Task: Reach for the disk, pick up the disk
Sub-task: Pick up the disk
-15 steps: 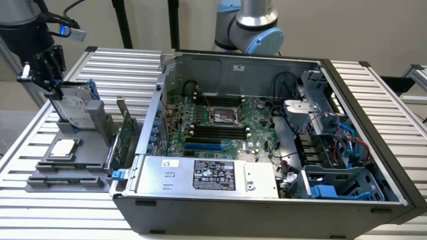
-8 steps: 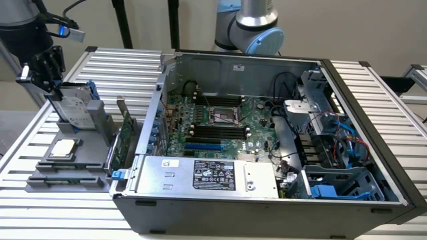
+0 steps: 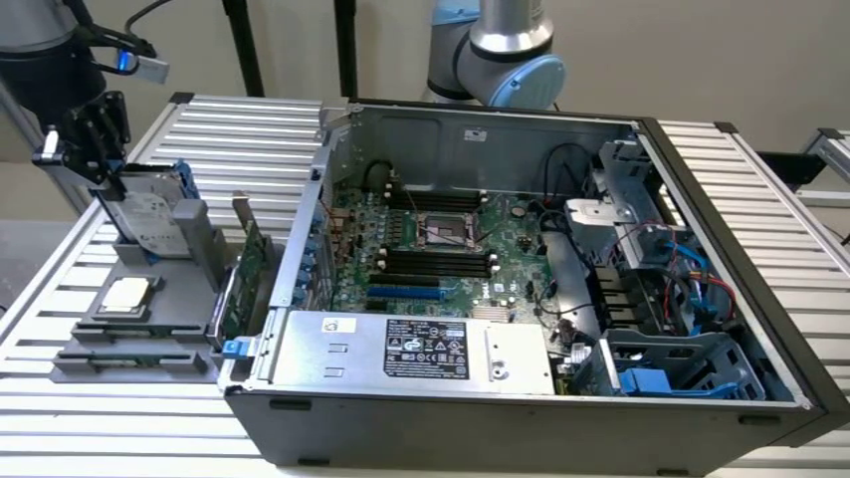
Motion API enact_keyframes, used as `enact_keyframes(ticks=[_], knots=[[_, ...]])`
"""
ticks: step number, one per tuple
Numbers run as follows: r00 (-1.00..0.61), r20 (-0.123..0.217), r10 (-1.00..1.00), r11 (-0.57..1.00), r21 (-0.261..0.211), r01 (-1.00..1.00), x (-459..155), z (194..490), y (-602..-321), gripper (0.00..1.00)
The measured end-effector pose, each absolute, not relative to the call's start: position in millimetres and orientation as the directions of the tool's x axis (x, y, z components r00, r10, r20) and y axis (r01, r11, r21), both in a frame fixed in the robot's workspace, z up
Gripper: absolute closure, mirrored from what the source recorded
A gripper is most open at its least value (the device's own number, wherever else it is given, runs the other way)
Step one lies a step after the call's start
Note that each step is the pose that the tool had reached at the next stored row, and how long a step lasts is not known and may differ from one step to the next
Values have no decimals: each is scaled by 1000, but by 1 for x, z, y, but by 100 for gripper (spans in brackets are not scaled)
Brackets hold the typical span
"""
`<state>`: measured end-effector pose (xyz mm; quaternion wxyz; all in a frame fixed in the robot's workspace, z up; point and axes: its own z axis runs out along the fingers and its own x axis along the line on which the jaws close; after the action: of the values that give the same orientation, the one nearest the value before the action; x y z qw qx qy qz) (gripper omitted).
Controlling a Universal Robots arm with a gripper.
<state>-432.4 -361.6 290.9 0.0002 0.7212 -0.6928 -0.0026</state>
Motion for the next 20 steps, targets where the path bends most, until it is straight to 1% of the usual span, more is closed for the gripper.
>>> enact_keyframes(ticks=[12, 20], knots=[[40, -3, -999, -40, 3, -999, -432, 292, -362, 67], [40, -3, -999, -40, 3, -999, -432, 302, -362, 67]])
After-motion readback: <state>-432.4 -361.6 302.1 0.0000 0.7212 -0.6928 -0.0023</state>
